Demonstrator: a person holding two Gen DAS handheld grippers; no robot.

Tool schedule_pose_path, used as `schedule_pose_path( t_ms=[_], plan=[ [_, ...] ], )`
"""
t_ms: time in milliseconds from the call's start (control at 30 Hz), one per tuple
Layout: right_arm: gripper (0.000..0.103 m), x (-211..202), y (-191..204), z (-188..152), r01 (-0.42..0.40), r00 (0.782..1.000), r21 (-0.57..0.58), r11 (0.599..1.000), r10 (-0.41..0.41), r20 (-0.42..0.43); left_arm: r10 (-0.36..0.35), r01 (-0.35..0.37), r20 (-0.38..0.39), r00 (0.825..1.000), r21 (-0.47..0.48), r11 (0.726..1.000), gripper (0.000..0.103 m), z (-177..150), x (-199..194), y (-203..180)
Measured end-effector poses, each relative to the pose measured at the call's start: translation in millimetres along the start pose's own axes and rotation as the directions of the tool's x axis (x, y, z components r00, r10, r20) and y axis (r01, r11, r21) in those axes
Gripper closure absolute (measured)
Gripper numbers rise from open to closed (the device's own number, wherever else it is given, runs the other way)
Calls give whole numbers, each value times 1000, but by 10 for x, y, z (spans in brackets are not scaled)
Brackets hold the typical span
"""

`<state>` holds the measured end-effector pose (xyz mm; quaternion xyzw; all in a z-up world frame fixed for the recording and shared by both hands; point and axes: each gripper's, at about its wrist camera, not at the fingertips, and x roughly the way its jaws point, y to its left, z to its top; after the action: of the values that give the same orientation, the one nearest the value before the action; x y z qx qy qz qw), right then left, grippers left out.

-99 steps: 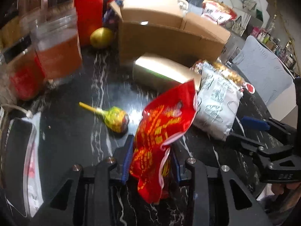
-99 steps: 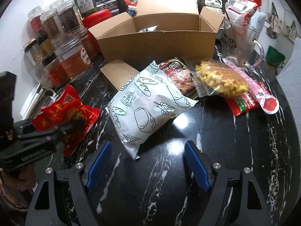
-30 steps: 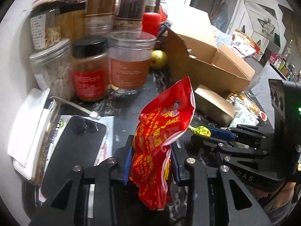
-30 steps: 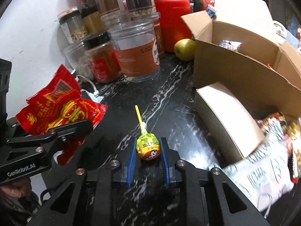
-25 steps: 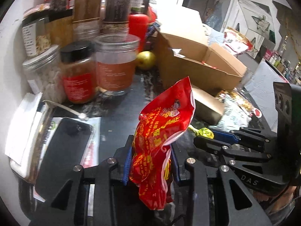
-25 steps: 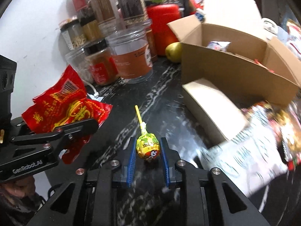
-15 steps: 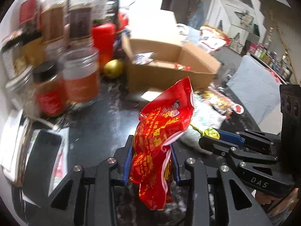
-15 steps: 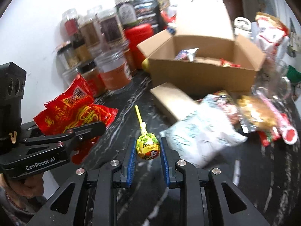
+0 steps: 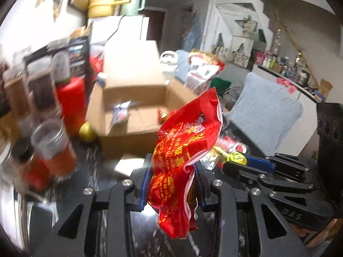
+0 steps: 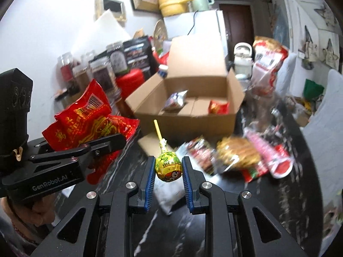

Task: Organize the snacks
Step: 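Carry the red packet and lollipop over the box and release both inside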

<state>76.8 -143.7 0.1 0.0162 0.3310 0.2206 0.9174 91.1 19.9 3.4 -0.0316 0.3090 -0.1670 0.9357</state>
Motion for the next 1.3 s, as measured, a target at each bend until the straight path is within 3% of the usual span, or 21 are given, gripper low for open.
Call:
schedule_pose_path(
  t_ms=[133, 633, 767, 967, 1300],
  plan=[
    [79, 6, -107, 216, 24, 999, 5, 1000, -24, 40, -26, 24, 47, 999, 28, 999, 69, 263, 32, -51],
    [79, 289, -321, 1165, 26, 992, -55, 998, -19, 127, 22, -39, 159, 987, 105, 994, 69, 1249, 349, 106],
    [79, 422, -356, 1360, 36, 991, -56, 998, -28, 131, 19, -32, 155, 988, 84, 996, 69, 1380, 539, 225],
    [79, 734, -441, 1556, 55, 993, -53, 997, -49, 105, 80, -89, 147, 986, 59, 994, 69, 1500, 863, 442],
    [79, 1351, -546, 1613, 65, 998, -48, 997, -65, 13, 128, -129, 28, 991, 36, 991, 69, 1502, 1449, 739]
  ],
)
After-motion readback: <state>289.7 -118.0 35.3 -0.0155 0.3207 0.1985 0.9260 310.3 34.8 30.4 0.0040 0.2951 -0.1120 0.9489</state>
